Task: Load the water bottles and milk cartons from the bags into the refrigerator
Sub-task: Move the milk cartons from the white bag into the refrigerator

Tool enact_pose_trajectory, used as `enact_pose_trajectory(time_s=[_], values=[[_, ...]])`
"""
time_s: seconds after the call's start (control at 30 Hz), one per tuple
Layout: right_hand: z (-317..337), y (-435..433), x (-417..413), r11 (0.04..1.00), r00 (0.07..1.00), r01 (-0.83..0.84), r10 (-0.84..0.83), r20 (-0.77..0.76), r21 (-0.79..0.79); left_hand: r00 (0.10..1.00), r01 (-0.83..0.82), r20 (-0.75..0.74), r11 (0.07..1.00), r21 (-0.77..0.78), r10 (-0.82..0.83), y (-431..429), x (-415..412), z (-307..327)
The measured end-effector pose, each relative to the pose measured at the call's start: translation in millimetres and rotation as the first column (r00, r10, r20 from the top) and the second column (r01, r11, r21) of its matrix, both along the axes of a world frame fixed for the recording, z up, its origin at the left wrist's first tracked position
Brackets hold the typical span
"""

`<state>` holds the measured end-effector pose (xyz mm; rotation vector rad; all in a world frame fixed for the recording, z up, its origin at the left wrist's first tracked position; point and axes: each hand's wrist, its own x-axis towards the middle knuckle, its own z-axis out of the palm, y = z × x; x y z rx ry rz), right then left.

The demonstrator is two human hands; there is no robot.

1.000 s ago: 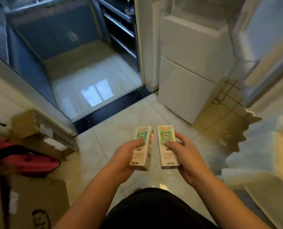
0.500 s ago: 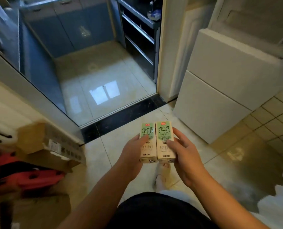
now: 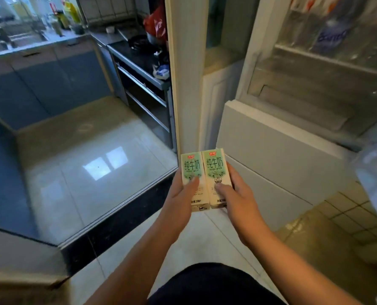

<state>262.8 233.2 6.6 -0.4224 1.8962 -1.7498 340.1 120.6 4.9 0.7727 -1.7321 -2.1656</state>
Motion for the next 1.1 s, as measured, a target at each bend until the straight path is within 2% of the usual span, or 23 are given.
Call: enact_pose_trajectory(time_s=[0.13, 0.3, 0.67, 0.77, 0.83, 0.93, 1.1], values=[[21.2, -21.2, -53.6, 0.988, 0.986, 0.142, -0.147, -0.084, -0.059, 0.986, 0.148, -0.066, 0.984, -0.103, -0.156, -33.0, -72.5, 16.8], [49.9, -45.9, -122.1, 0.942, 0.917, 0.32, -0.334, -0.217, -0.097, 0.915, 0.326, -0.164, 0.915, -0.238, -0.369, -72.5, -168.8, 44.5], [147.0, -70.5, -239.6, 0.796, 0.69, 0.545, -0.604, -0.399, -0.264, 0.738, 0.5, -0.238, 0.748, -0.436, -0.632, -112.5, -335.0, 147.5], [173.6, -63.4, -274.1, 0.778, 0.661, 0.573, -0.625, -0.415, -0.258, 0.697, 0.542, -0.191, 0.682, -0.491, -0.691, -108.9, -374.2, 178.9], [187.5, -54.9, -298.1, 0.789, 0.674, 0.577, -0.606, -0.422, -0.211, 0.685, 0.543, -0.129, 0.62, -0.566, -0.717, -104.9, -401.5, 193.5], [199.0, -40.0, -334.4, 0.808, 0.71, 0.579, -0.567, -0.418, -0.111, 0.679, 0.568, 0.017, 0.51, -0.645, -0.734, -98.2, -438.6, 206.9], [201.3, -17.5, -394.1, 0.802, 0.772, 0.584, -0.499, -0.395, 0.128, 0.687, 0.636, 0.221, 0.427, -0.643, -0.692, -82.8, -489.6, 215.9]])
